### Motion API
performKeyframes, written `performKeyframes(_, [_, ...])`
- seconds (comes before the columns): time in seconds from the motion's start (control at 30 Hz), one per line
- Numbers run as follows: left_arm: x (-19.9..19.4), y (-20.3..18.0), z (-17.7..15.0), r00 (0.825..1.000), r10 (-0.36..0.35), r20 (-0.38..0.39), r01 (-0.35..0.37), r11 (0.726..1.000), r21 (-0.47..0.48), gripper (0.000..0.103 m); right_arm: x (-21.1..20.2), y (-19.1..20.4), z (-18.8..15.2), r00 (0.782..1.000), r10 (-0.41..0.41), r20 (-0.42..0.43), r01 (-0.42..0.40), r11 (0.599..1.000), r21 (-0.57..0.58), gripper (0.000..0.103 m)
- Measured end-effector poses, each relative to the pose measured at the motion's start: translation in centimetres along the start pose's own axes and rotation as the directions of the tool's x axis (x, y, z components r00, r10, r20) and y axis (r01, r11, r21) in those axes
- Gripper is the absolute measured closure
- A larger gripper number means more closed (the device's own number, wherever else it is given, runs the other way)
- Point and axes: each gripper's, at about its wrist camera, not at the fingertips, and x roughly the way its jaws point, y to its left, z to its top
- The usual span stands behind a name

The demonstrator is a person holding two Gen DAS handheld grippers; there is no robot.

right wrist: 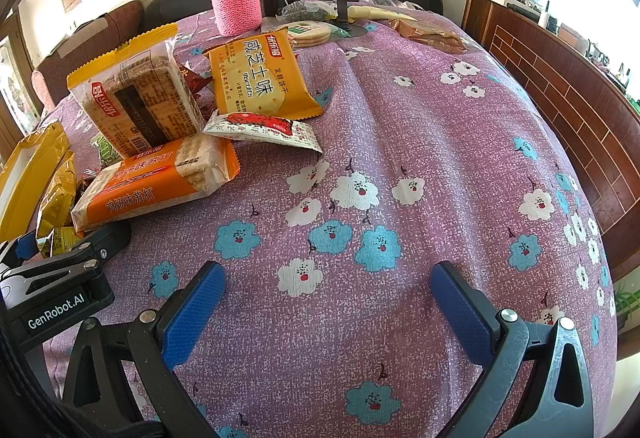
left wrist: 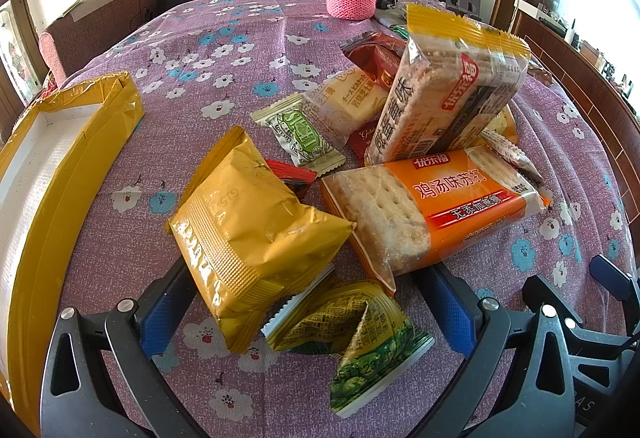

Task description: Organize snacks

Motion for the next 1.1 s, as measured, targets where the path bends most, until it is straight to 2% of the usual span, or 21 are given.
performKeyframes(0.23, [0.0, 0.0, 0.0, 1.000, -0.008, -0.007, 0.009, 1.000, 0.013, 0.000, 0.0, 0.0, 0.0, 1.000, -0.005, 0.001, 0.005, 1.000, 0.009, 0.000])
performKeyframes(0.47, [-0.5, 0.4, -0.2, 0.994, -0.086, -0.074, 0.095, 0.987, 0.133, 0.000, 0.1, -0.2, 0.3, 1.000, -0.004, -0.007, 0.004, 1.000, 0.021, 0.000])
performKeyframes(0.67, [-1.5, 0.7, -1.3, 0.984, -0.153, -0.087, 0.168, 0.963, 0.213, 0.000, 0.0, 0.2, 0.3, 0.998, -0.020, -0.057, 0.022, 0.999, 0.038, 0.000])
performKeyframes(0.73, [-2.0, 1.6, -1.6, 0.975, -0.206, -0.080, 0.217, 0.959, 0.183, 0.000, -0.1, 0.3, 0.1, 0.998, -0.024, -0.060, 0.026, 0.999, 0.044, 0.000])
performKeyframes(0.87, [-3.8, 4.3, -2.1, 0.943, -0.324, -0.075, 0.329, 0.942, 0.064, 0.001, -0.5, 0.5, -0.5, 0.998, -0.026, -0.057, 0.028, 0.999, 0.039, 0.000])
performKeyframes(0.93, [-5.9, 5.8, -2.3, 0.942, -0.336, -0.005, 0.336, 0.941, 0.045, 0.003, -0.6, 0.5, -0.6, 0.998, -0.026, -0.055, 0.028, 0.999, 0.035, 0.000])
performKeyframes(1.03, [-10.0, 7.9, -2.1, 0.944, -0.286, 0.162, 0.281, 0.958, 0.054, 0.003, -0.7, 0.5, -0.7, 0.998, -0.029, -0.053, 0.031, 0.999, 0.035, 0.000])
performKeyframes(1.1, [-13.9, 9.9, -2.2, 0.922, -0.218, 0.320, 0.215, 0.976, 0.044, 0.003, -0.9, 0.6, -0.8, 0.998, -0.036, -0.048, 0.037, 0.999, 0.029, 0.002])
